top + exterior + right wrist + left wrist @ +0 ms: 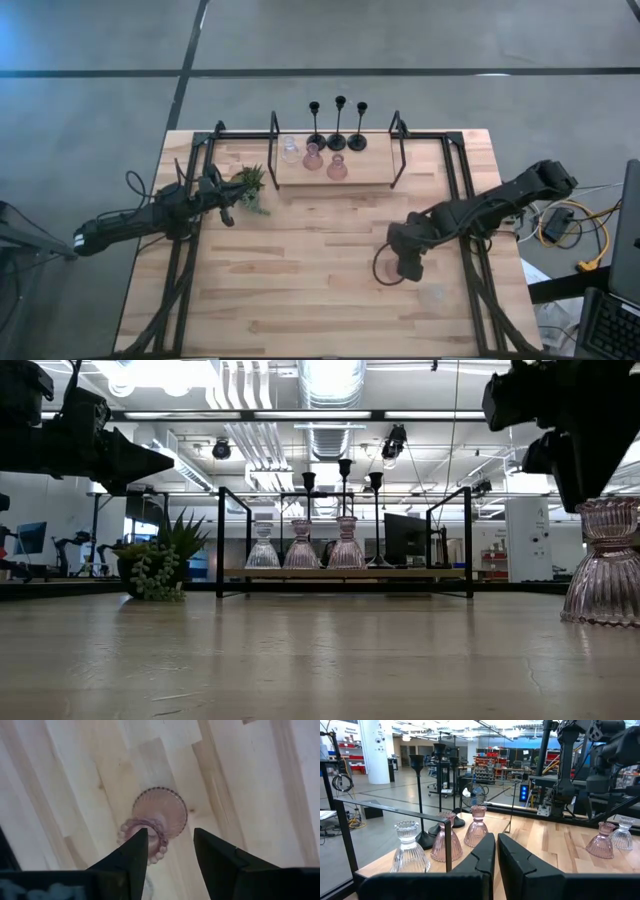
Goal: Pick & Place candle stick holders
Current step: Put the pink candle holder on the shelf aligned with the other pink candle holder
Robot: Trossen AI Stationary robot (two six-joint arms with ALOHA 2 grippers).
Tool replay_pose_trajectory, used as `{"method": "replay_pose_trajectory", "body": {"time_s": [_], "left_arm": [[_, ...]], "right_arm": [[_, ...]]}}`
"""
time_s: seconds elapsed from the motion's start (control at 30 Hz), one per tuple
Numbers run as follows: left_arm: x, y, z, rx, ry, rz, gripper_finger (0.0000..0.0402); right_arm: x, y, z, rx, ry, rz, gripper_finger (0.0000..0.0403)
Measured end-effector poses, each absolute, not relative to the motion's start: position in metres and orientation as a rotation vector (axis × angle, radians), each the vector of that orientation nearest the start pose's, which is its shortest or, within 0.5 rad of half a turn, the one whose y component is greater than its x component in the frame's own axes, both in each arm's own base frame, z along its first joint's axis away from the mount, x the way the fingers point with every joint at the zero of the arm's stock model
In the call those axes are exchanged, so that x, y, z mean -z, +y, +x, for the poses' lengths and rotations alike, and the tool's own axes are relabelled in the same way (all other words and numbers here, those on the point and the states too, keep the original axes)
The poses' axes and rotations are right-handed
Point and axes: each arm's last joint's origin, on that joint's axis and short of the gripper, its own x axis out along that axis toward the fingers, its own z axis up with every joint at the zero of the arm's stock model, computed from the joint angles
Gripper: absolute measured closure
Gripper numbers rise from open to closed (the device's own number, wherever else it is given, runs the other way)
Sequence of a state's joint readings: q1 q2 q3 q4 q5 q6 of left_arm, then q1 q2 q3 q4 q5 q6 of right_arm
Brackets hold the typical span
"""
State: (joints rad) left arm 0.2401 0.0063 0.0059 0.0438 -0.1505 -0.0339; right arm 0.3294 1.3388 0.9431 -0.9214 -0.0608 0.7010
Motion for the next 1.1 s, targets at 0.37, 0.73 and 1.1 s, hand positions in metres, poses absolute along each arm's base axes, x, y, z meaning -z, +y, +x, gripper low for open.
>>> {"method": "replay_pose_trajectory", "body": {"time_s": [0.37, 0.73, 1.1], "left_arm": [[-0.169, 0.027, 0.093, -0.390, -0.050, -0.032, 0.0376], [-0.169, 0.027, 0.093, -0.390, -0.050, -0.032, 0.0376], [-0.169, 0.027, 0.093, -0.389, -0.050, -0.032, 0.0376]], "right_arm": [[-0.208, 0.075, 0.213, 0.187, 1.388, 0.456, 0.0283], [-0.197, 0.075, 0.212, 0.161, 1.365, 0.482, 0.0357], [-0.210, 0.054, 0.226, 0.187, 1.311, 0.478, 0.0381]]}}
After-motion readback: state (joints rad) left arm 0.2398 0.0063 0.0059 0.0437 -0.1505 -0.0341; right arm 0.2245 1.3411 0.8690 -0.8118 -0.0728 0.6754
